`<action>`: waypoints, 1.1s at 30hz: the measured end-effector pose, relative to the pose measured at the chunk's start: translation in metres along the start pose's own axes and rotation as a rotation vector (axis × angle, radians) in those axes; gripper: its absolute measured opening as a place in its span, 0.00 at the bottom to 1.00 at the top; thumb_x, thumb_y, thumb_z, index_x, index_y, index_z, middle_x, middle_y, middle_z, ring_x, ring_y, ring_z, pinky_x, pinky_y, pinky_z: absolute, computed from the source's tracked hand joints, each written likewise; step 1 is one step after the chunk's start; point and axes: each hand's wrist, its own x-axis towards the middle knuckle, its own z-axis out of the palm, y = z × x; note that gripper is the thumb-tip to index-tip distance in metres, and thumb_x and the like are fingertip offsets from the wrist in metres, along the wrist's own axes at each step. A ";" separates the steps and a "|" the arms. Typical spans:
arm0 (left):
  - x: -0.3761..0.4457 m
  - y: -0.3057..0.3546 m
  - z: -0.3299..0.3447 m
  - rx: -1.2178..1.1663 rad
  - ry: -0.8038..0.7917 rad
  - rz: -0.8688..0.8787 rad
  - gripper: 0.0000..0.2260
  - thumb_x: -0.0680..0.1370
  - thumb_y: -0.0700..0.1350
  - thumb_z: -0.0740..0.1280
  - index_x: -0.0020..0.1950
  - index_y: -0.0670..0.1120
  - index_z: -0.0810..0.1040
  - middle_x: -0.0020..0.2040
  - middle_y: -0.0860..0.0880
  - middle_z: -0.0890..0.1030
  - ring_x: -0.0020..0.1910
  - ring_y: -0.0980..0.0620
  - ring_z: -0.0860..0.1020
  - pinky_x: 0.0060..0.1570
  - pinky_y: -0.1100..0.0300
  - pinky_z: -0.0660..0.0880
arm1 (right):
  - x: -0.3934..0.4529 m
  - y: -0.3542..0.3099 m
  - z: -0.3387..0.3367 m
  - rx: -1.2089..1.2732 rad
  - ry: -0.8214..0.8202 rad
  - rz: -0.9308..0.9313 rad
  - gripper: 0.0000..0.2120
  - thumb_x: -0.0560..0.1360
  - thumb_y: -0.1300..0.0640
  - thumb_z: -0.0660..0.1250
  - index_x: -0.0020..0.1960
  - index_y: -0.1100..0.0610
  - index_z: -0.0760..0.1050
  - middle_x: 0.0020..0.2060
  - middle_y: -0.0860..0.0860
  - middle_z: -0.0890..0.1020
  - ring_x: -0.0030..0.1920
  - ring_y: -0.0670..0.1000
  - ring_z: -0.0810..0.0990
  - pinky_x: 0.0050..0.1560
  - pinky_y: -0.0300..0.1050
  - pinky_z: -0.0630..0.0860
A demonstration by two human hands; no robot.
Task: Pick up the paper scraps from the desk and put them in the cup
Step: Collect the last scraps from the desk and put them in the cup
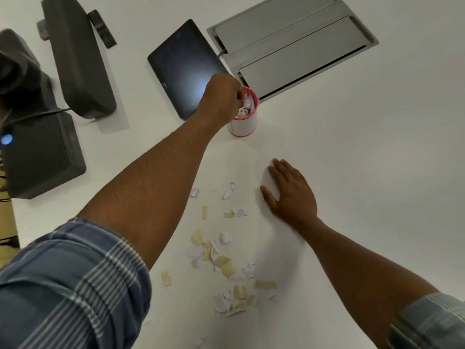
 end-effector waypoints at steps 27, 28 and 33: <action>-0.001 0.013 -0.030 0.111 -0.177 0.070 0.14 0.74 0.42 0.70 0.60 0.43 0.80 0.54 0.43 0.82 0.51 0.46 0.80 0.52 0.56 0.77 | 0.000 -0.002 0.001 -0.004 -0.025 0.009 0.28 0.79 0.40 0.50 0.74 0.53 0.63 0.74 0.49 0.63 0.75 0.49 0.58 0.74 0.45 0.54; -0.011 0.006 -0.032 0.059 -0.123 0.050 0.14 0.75 0.43 0.69 0.59 0.44 0.80 0.53 0.43 0.82 0.50 0.47 0.80 0.53 0.55 0.77 | 0.000 -0.002 0.000 -0.002 -0.029 0.008 0.28 0.79 0.40 0.50 0.74 0.53 0.63 0.74 0.49 0.63 0.75 0.49 0.58 0.74 0.44 0.53; -0.089 -0.044 -0.027 -0.134 0.065 -0.063 0.12 0.75 0.45 0.69 0.57 0.44 0.81 0.53 0.46 0.84 0.49 0.49 0.81 0.55 0.60 0.75 | 0.001 -0.002 -0.006 0.035 -0.046 0.020 0.27 0.79 0.39 0.52 0.73 0.52 0.63 0.75 0.47 0.62 0.75 0.48 0.57 0.73 0.44 0.52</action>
